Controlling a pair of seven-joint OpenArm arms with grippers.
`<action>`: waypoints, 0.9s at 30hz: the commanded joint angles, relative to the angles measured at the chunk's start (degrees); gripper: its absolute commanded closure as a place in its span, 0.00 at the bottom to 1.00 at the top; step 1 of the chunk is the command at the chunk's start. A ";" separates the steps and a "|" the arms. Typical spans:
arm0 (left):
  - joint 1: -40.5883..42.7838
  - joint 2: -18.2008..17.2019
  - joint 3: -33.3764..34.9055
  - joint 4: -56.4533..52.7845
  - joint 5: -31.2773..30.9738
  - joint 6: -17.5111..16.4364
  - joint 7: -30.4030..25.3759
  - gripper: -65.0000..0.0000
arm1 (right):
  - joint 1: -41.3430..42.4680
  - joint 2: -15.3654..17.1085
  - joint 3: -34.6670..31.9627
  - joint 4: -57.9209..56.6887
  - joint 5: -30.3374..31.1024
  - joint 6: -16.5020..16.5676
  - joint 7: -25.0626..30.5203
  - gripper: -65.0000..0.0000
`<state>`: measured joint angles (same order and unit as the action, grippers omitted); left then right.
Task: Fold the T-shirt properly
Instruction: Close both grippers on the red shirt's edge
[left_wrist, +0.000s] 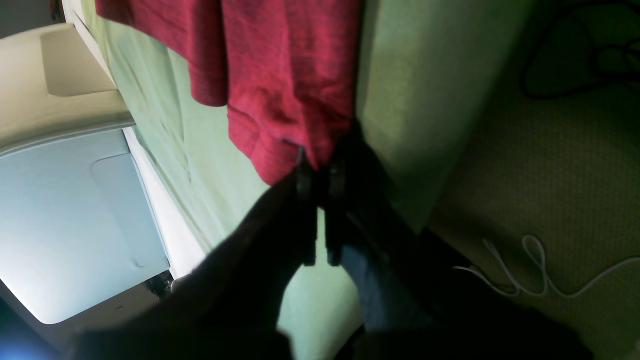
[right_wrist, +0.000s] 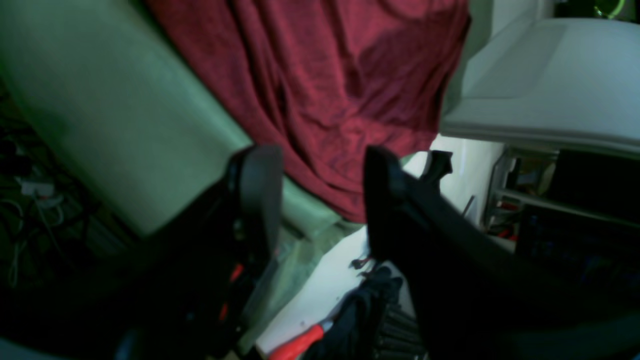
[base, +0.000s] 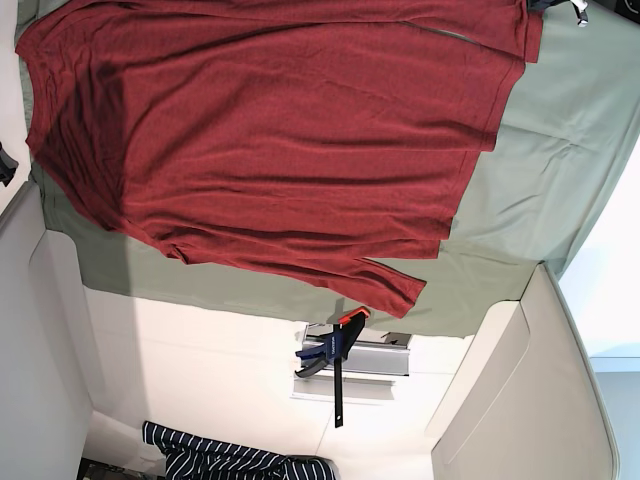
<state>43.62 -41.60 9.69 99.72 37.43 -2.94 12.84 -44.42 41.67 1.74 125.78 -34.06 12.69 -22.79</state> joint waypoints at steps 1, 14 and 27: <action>0.35 -0.48 0.15 0.26 -0.59 -0.76 -1.03 1.00 | -0.11 1.38 0.39 -0.31 -0.15 -0.44 0.22 0.59; -0.31 -0.48 0.17 0.28 -2.91 -2.51 -1.46 1.00 | 7.06 2.27 0.39 -14.23 -0.85 -0.44 2.95 0.59; -0.59 -0.46 0.17 0.28 -2.89 -2.49 -1.42 1.00 | 12.94 2.25 -8.33 -17.99 -0.98 -0.48 3.89 0.59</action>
<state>42.81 -41.60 9.78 99.72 34.92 -3.84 12.45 -31.53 43.03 -7.05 107.13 -34.68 13.06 -19.11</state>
